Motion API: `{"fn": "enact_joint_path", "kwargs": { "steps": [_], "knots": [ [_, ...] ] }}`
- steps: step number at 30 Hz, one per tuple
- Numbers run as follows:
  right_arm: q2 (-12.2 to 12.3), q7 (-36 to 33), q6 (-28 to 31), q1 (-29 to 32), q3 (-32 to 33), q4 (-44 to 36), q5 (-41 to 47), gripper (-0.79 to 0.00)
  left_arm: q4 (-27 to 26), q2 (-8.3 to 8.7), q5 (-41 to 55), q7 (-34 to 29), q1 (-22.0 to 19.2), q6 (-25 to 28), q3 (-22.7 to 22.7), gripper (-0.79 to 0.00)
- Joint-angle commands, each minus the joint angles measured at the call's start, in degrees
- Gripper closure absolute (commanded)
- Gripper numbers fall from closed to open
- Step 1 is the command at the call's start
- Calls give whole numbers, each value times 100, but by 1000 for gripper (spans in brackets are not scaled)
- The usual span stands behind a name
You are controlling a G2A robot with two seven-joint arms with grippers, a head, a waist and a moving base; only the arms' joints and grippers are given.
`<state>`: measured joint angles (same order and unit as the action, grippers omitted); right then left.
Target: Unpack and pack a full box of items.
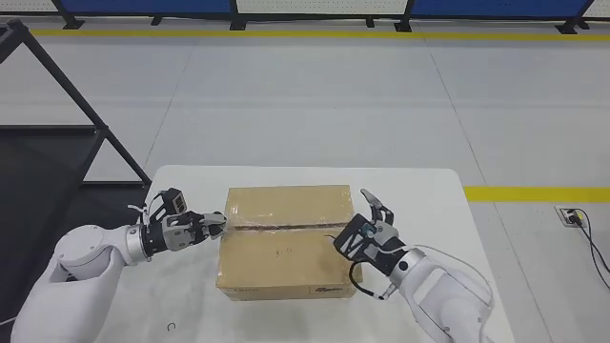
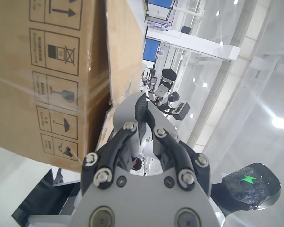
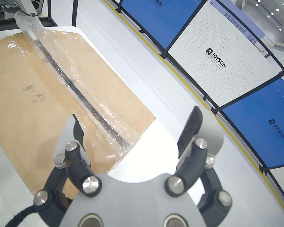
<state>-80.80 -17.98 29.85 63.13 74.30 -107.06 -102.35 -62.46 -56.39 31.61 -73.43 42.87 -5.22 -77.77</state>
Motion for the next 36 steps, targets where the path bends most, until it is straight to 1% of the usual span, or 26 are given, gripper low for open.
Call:
{"fn": "enact_joint_path", "kwargs": {
  "steps": [1,13,15,17,24,27,28,29,30,34,35,36],
  "knots": [
    [-2,-27,-27,-60,-53,52,18,-785,16,4,63,-23,5,-5,-10,0],
    [2,-159,-106,-326,-286,304,170,-785,97,53,251,-220,3,-222,-47,0],
    [9,-200,-40,-379,-346,324,87,-785,102,62,225,-215,-5,-268,-36,0],
    [20,-285,-89,-386,-395,291,-146,-785,107,66,204,-208,-14,-295,-12,0],
    [20,-285,-89,-386,-395,291,-146,-785,213,68,186,-192,-86,-347,86,0],
    [19,-170,-180,-331,-476,301,-125,-785,282,65,201,-207,-131,-356,129,0],
    [12,-154,-229,-343,-504,338,-69,-502,308,65,207,-205,-144,-355,138,0],
    [4,-168,-276,-376,-535,391,-12,-289,332,64,216,-213,-156,-353,147,0],
    [-8,-204,-321,-416,-572,453,65,0,367,65,233,-213,-167,-355,150,0],
    [-72,-494,-494,-633,-730,697,565,0,471,65,282,-218,-197,-337,169,0],
    [-82,-659,-491,-713,-774,729,573,0,493,65,291,-225,-202,-335,180,0],
    [-82,-659,-491,-713,-774,729,573,0,517,64,300,-221,-212,-330,187,0]
  ]
}}
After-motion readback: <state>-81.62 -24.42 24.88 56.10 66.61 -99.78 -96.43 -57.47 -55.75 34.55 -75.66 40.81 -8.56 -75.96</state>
